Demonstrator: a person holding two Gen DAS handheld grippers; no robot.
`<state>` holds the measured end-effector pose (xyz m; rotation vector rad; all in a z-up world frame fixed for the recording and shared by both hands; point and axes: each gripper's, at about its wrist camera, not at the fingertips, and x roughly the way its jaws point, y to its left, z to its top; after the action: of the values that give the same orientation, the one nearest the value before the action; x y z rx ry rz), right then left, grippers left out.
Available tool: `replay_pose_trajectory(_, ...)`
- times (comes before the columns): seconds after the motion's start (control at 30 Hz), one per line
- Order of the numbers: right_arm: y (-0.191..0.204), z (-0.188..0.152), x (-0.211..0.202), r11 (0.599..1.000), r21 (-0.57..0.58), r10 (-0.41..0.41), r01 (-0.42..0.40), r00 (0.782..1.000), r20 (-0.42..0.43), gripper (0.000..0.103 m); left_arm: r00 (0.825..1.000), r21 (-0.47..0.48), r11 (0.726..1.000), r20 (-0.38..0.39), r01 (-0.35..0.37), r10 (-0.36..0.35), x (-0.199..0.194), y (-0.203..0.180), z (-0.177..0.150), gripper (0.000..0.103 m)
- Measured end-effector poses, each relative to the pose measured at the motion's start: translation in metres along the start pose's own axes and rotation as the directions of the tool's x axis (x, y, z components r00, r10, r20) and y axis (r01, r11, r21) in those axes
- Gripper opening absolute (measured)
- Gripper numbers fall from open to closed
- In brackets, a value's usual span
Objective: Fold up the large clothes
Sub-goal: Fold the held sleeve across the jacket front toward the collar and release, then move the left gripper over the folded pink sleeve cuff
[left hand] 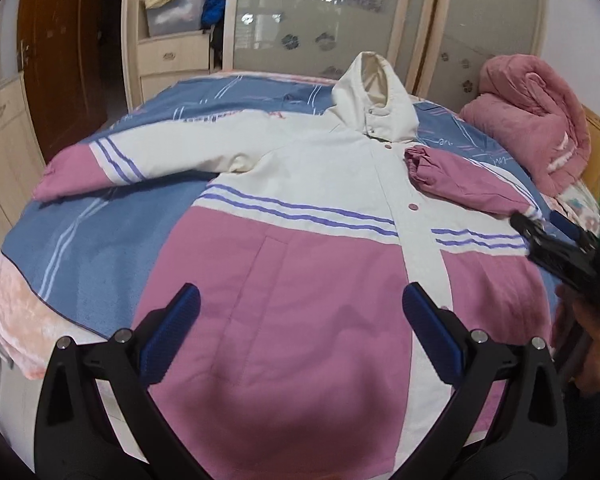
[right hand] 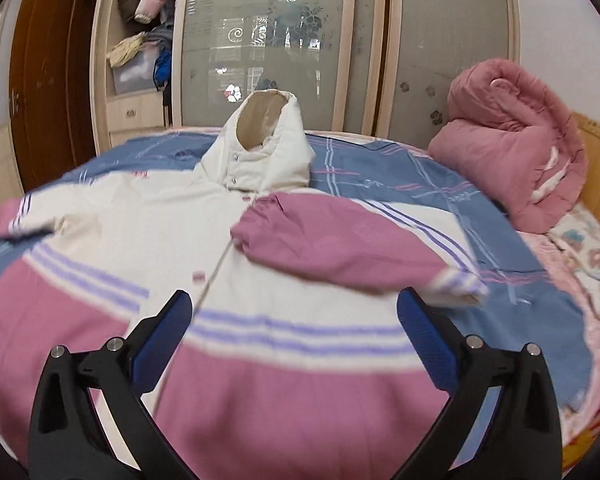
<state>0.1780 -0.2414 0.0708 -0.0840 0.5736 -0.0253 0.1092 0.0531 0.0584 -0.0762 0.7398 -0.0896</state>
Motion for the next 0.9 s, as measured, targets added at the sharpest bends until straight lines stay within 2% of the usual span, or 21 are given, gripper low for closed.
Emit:
replay_pose_trajectory(0.1,-0.008,-0.017,-0.021,1.0,0.013,-0.019,0.019,1.0,-0.005,0.102,0.999,0.034,0.999,0.039,0.027,-0.029,-0.01,-0.001,-0.011,0.101)
replay_pose_trajectory(0.2,-0.02,-0.038,-0.039,0.998,0.063,0.003,0.0,0.999,-0.035,0.102,0.995,0.015,0.998,0.079,0.068,-0.069,-0.018,0.002,-0.023,0.101)
replay_pose_trajectory(0.3,-0.024,-0.055,-0.053,0.997,0.074,0.02,-0.017,0.999,-0.041,0.102,0.987,0.027,0.997,0.14,0.07,-0.073,-0.023,0.004,-0.035,0.101)
replay_pose_trajectory(0.4,-0.026,-0.064,-0.058,0.997,0.074,0.029,-0.025,0.998,-0.051,0.102,0.995,0.047,0.998,0.092,0.028,-0.032,-0.015,0.002,-0.047,0.101)
replay_pose_trajectory(0.5,-0.027,-0.065,-0.06,0.997,0.072,0.033,-0.029,0.998,-0.047,0.102,1.0,0.003,1.0,-0.015,0.006,-0.006,-0.003,0.006,-0.056,0.101)
replay_pose_trajectory(0.53,-0.029,-0.065,-0.061,0.997,0.069,0.026,-0.023,0.999,-0.038,0.102,0.998,-0.017,1.0,-0.049,-0.026,0.025,0.001,0.007,-0.058,0.101)
replay_pose_trajectory(0.57,-0.031,-0.065,-0.063,0.997,0.071,0.014,-0.012,1.0,-0.027,0.102,0.998,-0.022,0.999,-0.056,-0.041,0.04,0.002,0.007,-0.059,0.101)
replay_pose_trajectory(0.73,-0.043,-0.063,-0.064,0.993,0.12,0.027,-0.024,0.999,-0.026,0.102,0.995,-0.006,0.995,0.035,-0.096,0.096,-0.004,0.0,-0.058,0.101)
replay_pose_trajectory(0.8,-0.045,-0.062,-0.067,0.992,0.12,0.028,-0.026,0.999,-0.019,0.102,0.995,-0.001,0.997,0.06,-0.075,0.075,-0.006,-0.003,-0.058,0.101)
replay_pose_trajectory(0.9,-0.046,-0.061,-0.072,0.992,0.122,0.038,-0.037,0.999,-0.005,0.102,0.998,-0.016,1.0,0.066,0.001,0.0,-0.004,-0.004,-0.056,0.101)
